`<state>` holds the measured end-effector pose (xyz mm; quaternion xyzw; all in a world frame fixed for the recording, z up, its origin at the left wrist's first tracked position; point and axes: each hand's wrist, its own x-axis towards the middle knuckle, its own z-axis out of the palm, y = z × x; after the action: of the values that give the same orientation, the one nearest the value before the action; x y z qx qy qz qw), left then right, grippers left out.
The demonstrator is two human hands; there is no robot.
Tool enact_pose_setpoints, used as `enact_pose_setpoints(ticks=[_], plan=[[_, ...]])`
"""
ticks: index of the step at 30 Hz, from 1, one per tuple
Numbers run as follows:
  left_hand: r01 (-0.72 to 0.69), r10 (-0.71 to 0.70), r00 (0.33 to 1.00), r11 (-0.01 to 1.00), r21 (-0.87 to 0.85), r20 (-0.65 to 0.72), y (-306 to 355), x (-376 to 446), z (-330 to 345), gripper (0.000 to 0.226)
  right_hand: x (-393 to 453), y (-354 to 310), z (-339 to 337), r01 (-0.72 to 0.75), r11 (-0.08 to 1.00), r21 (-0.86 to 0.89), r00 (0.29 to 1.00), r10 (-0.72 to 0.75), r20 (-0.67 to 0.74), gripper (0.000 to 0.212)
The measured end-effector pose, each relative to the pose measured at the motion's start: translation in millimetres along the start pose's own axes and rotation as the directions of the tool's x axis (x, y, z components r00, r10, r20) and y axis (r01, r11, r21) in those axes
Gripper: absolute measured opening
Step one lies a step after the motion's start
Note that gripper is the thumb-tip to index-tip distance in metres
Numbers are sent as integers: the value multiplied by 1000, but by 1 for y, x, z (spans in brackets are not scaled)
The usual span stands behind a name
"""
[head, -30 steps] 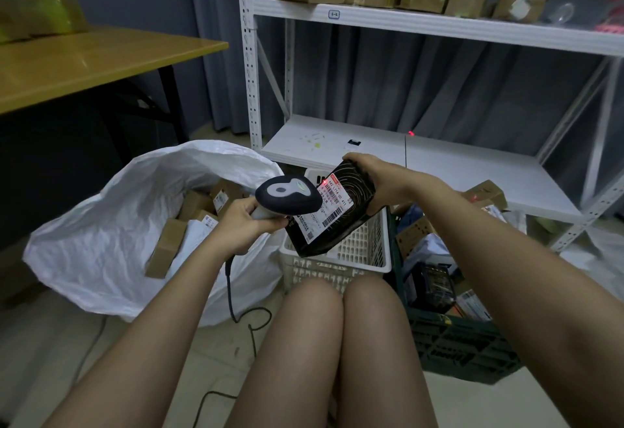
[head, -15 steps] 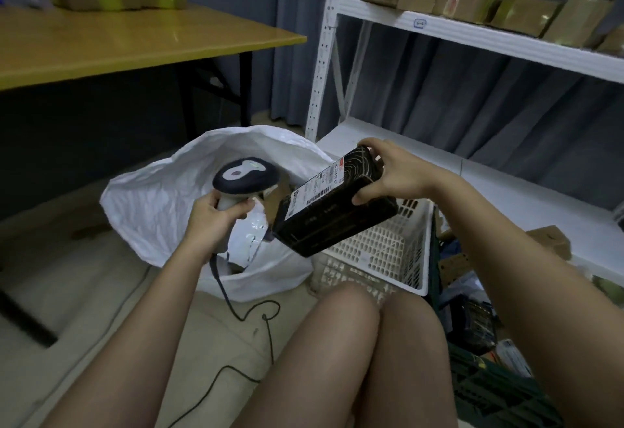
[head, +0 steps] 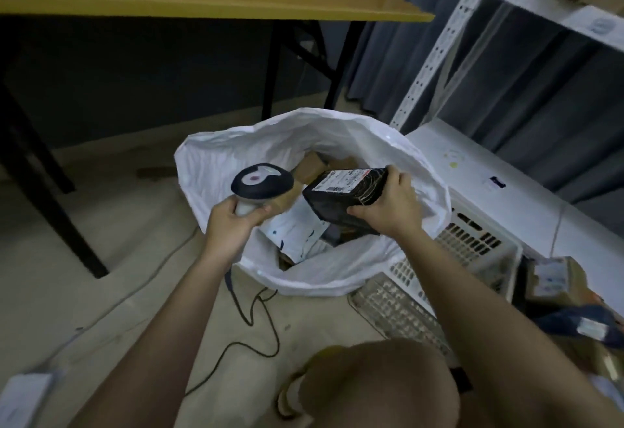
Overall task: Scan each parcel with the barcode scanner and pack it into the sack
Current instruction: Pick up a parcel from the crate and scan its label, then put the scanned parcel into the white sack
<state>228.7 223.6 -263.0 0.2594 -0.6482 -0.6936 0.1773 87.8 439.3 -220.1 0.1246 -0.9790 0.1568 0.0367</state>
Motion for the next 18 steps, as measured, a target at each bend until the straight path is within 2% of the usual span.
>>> enact_pose_setpoints(ticks=[4,6,7,9,11,15,18], plan=[[43,-43,999,999,-31,3,-11,34,13,9,47,-15,50,-13,995,98,991,26,-134,99],[50,-50,999,998,-24,8,-14,52,21,9,77,-23,72,-39,993,116,986,57,-157,107],[55,-55,998,998,-22,8,-15,60,25,9,90,-27,81,-73,989,132,988,89,-123,112],[68,-67,998,997,-21,8,-17,75,33,7,109,-33,99,-163,966,202,987,157,44,115],[87,-87,996,996,-22,14,-18,85,40,7,120,-34,113,-178,942,285,978,136,161,104],[114,-114,992,993,0,46,-22,94,50,11,123,-27,121,-29,942,335,989,-20,143,70],[113,-115,991,993,26,71,-24,91,55,13,118,-18,115,0,957,291,985,-49,163,64]])
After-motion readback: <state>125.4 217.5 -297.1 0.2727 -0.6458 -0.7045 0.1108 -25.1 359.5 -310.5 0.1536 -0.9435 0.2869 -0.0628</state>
